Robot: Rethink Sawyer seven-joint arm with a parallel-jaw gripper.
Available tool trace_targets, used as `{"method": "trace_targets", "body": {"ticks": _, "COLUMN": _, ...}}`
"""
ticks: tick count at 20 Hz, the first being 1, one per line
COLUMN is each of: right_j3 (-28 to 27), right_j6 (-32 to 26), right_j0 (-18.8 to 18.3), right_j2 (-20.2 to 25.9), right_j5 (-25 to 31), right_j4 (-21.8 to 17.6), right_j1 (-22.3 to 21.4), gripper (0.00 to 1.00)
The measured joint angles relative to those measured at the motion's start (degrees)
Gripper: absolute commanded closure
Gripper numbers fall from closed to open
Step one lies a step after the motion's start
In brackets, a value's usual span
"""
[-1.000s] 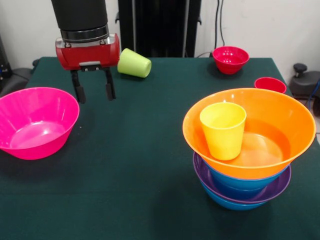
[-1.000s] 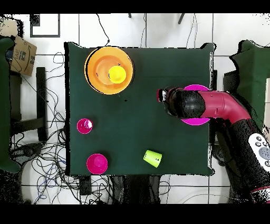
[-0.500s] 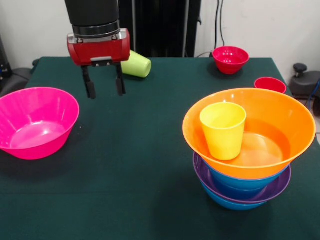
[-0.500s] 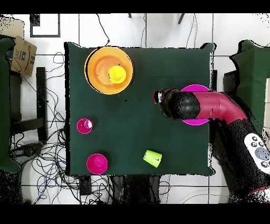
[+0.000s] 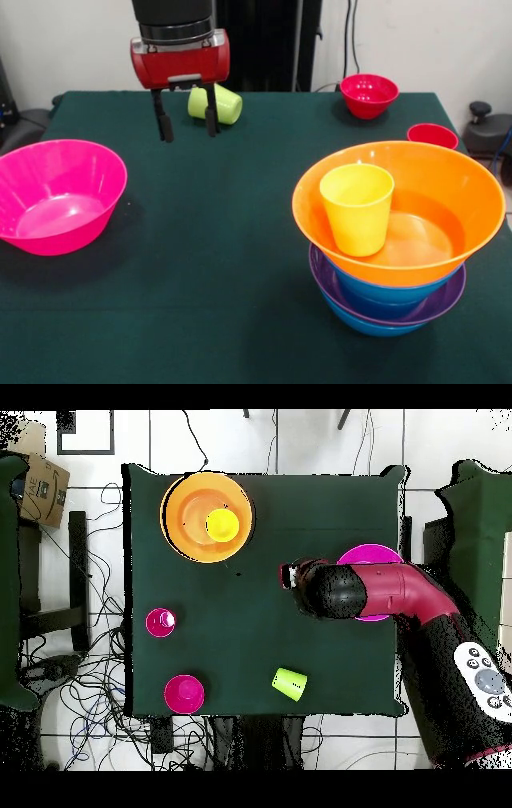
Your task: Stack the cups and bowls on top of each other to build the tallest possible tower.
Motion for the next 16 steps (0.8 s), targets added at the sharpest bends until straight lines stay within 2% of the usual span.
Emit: {"method": "trace_targets", "body": {"ticks": 16, "right_j3": 0.55, "right_j6": 0.0, "right_j0": 0.36, "right_j2": 0.0, "right_j5": -0.01, "right_j4": 0.58, "right_j1": -0.72, "gripper": 0.0}}
